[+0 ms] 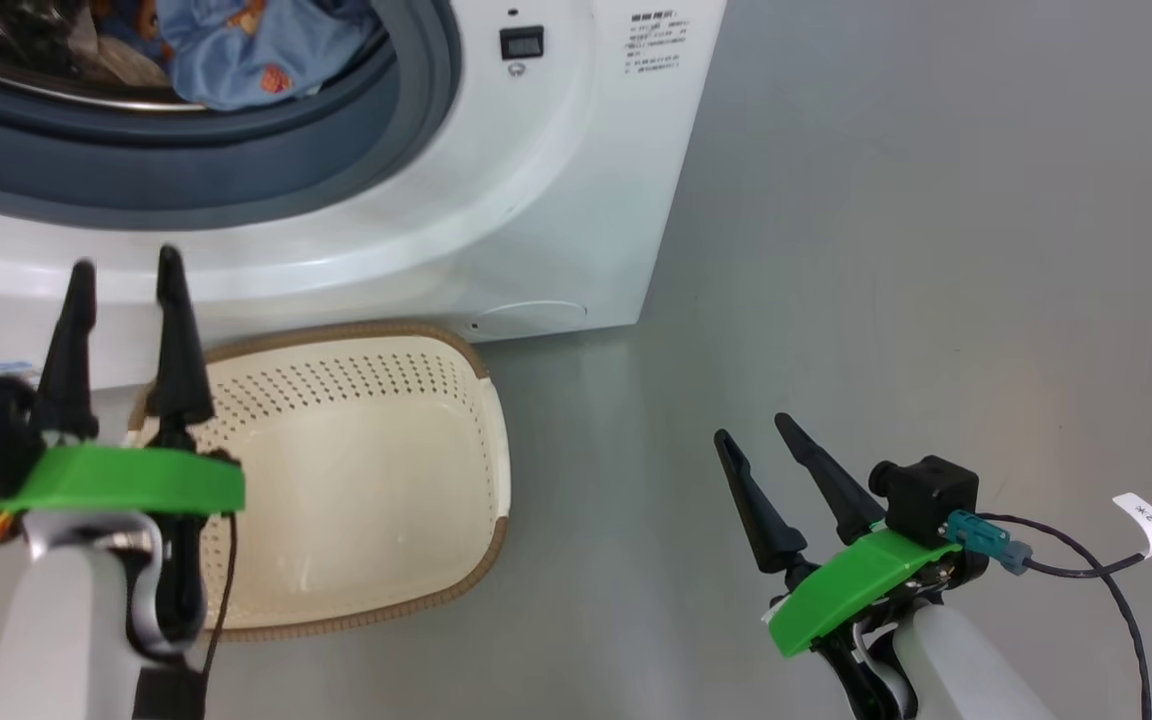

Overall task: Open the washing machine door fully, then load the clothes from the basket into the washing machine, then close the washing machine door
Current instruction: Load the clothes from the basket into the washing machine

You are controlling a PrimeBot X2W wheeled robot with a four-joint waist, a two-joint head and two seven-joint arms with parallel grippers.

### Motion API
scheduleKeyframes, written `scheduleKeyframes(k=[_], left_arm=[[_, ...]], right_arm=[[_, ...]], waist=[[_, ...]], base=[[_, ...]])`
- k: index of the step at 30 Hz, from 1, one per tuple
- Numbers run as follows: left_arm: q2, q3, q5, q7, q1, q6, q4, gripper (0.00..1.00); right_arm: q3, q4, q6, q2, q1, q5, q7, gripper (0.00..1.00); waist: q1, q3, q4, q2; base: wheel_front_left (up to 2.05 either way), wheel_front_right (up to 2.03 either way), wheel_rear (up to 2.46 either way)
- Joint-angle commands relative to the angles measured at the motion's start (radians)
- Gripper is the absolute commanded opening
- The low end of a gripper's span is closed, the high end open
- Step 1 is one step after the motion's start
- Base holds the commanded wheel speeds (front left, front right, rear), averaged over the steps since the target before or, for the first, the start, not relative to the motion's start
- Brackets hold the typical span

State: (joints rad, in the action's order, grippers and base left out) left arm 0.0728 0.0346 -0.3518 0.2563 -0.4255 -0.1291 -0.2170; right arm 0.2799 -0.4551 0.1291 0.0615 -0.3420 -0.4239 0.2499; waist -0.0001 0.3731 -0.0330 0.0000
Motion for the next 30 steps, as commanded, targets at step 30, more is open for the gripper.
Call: scheduleKeyframes(k=[30], left_arm=[[-0.022, 0.034, 0.059, 0.005, 0.391, -0.002, 0.109, 1.00]], right_arm=[[-0.022, 0.052, 0.002, 0.007, 0.147, 0.018, 0.012, 1.00]], waist=[[0.0001, -0.239, 0.023, 0.0000]], base=[[0.00, 0.00, 0.00]])
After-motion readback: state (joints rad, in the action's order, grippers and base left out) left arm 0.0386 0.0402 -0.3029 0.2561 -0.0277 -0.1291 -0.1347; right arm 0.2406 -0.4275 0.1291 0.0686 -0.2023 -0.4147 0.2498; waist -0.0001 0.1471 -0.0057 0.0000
